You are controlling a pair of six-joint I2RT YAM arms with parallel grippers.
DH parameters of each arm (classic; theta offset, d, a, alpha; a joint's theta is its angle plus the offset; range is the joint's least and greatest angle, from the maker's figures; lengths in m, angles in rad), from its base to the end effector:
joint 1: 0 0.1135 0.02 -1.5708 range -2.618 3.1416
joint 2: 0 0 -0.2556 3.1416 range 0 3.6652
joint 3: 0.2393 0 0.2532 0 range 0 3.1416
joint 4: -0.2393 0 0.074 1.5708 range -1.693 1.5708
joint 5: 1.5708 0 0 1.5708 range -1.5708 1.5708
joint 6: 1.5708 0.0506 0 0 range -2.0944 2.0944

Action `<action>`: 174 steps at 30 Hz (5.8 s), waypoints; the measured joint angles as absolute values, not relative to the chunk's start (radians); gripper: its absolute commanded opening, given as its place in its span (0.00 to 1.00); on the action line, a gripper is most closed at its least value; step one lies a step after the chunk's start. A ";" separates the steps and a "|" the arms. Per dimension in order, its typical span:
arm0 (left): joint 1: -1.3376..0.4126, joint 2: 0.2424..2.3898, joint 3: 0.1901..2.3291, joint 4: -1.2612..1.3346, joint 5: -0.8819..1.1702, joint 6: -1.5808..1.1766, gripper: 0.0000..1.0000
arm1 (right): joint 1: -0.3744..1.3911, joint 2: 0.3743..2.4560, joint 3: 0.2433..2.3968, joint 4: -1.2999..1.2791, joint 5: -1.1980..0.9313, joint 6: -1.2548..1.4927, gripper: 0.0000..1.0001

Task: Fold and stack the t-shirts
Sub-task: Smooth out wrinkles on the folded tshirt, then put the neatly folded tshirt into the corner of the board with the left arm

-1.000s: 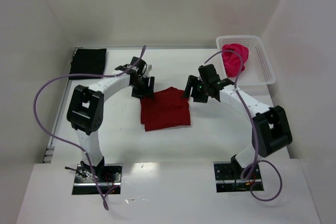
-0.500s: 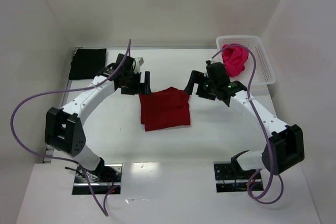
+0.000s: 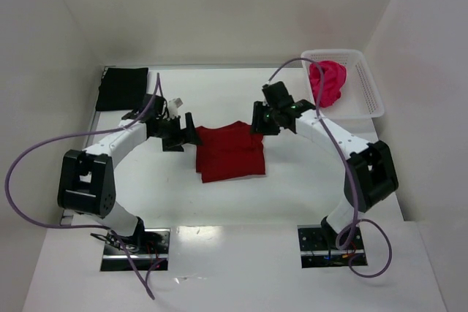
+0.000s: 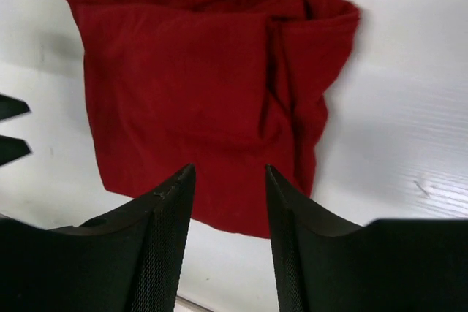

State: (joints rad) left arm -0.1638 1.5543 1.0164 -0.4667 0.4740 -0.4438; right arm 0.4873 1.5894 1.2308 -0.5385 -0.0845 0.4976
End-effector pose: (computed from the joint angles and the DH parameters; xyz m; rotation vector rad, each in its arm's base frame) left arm 0.3136 -0.0752 0.1941 -0.1833 2.6209 -0.8321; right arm 0.3106 0.1694 0.2417 -0.0245 2.5386 0.5148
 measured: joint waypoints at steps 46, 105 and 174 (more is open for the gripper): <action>-0.179 1.750 0.872 0.029 0.604 -0.701 0.99 | 0.600 1.921 1.283 -0.532 0.110 0.527 0.01; -0.302 1.837 0.981 -0.003 0.565 -0.800 0.93 | 0.620 1.891 1.205 -0.412 0.117 0.717 0.01; -0.197 1.890 1.258 -0.437 0.317 -0.473 0.00 | 0.500 1.548 1.180 -0.449 0.088 0.658 1.00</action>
State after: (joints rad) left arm -0.1967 1.8896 1.2575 -0.4366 0.3172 -0.4728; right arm 0.5003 1.5482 1.1805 -0.4492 0.0883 0.6582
